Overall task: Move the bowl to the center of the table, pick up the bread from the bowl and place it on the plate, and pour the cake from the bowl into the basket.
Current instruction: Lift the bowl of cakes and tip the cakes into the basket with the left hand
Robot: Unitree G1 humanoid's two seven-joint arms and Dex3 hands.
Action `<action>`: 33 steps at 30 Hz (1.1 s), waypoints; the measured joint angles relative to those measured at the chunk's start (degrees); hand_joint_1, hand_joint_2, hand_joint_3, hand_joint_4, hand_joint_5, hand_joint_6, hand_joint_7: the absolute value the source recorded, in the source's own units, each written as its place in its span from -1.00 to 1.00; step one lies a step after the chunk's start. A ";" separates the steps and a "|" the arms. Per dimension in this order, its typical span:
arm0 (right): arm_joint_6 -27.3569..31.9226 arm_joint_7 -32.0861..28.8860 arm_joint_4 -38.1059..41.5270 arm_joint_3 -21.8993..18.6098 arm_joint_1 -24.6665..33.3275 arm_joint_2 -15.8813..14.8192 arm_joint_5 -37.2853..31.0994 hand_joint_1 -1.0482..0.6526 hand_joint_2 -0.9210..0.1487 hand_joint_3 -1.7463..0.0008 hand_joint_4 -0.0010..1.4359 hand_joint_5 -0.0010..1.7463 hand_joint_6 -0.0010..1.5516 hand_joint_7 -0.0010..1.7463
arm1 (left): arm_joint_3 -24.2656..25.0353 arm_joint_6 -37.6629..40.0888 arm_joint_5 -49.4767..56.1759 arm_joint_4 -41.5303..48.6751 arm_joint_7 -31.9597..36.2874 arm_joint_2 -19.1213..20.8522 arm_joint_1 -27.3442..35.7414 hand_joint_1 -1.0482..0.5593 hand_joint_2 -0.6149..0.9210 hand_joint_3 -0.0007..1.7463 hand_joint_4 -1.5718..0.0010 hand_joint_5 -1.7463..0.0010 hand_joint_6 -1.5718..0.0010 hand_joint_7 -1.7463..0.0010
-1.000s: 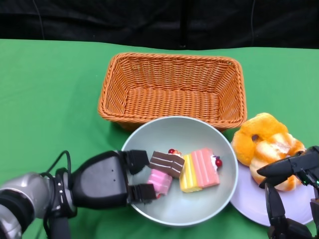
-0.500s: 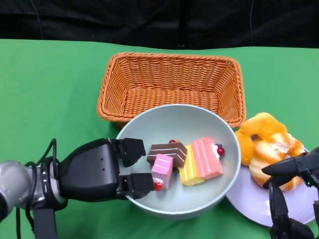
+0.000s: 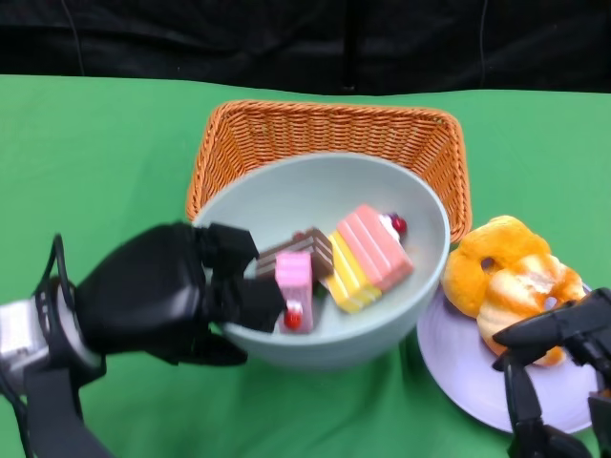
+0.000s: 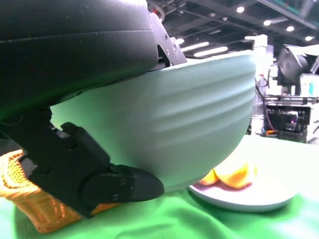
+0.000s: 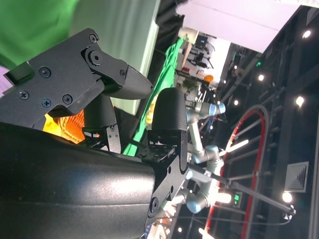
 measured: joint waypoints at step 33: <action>-2.37 2.38 4.96 1.92 1.16 -0.12 1.22 0.24 -0.15 -0.43 -0.27 0.93 -0.31 0.66 | 24.45 32.24 -45.98 11.13 -42.01 -39.56 -1.21 0.05 0.08 1.00 -0.36 -1.00 -0.14 -1.00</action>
